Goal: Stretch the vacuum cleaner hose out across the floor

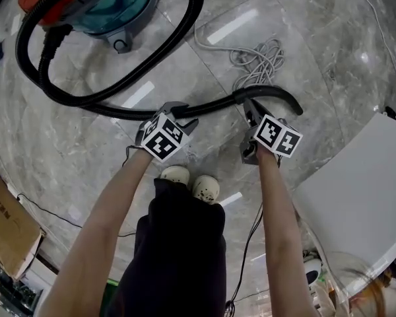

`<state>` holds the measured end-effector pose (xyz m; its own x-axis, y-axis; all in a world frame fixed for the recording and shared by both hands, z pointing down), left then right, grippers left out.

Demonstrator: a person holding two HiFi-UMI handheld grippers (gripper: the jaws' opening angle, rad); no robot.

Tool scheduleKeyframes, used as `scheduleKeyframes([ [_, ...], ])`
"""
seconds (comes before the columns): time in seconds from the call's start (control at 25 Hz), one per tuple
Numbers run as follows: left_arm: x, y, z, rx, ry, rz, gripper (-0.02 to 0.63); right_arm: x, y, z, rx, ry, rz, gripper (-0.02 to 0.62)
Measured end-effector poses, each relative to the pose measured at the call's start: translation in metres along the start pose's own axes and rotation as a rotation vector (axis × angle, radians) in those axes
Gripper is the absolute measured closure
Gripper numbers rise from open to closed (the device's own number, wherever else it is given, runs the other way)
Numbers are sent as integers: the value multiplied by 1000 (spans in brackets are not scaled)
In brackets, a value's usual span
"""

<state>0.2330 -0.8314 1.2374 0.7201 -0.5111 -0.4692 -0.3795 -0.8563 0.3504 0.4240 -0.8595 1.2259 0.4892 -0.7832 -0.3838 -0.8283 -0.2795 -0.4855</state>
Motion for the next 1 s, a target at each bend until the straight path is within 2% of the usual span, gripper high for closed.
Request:
scheduleKeyframes([
  [0.08, -6, 1, -7, -3, 32, -39, 382, -2, -2, -9, -12, 16, -48, 489],
  [0.16, -14, 1, -15, -7, 75, -76, 321, -5, -9, -17, -22, 25, -171, 411],
  [0.24, -21, 1, -21, -22, 115, -92, 296, -8, -20, -26, -44, 13, -317, 369],
  [0.32, -26, 2, -26, -36, 143, -105, 284, -10, -29, -34, -67, -5, -404, 357],
  [0.6, -40, 14, -43, -27, 165, -120, 276, -20, -34, -64, -124, 15, -417, 351],
  [0.8, -51, 12, -51, -50, 170, -142, 272, -25, -35, -79, -80, -9, -516, 353],
  [1.0, -62, 1, -42, -91, 202, -131, 262, -25, -29, -67, -72, -40, -487, 354],
])
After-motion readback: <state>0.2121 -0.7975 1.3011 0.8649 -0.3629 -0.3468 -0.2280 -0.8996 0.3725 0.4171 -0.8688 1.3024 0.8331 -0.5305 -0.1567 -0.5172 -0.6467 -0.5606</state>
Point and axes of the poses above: the fingertips, and each gripper's own axes: z backward along the fingers, y to its left, x out of its top, the point moved 2 cm from there along z, backward along the fingers, and after that the axes turned 4 degrees about -x, right-handed, at the moved point
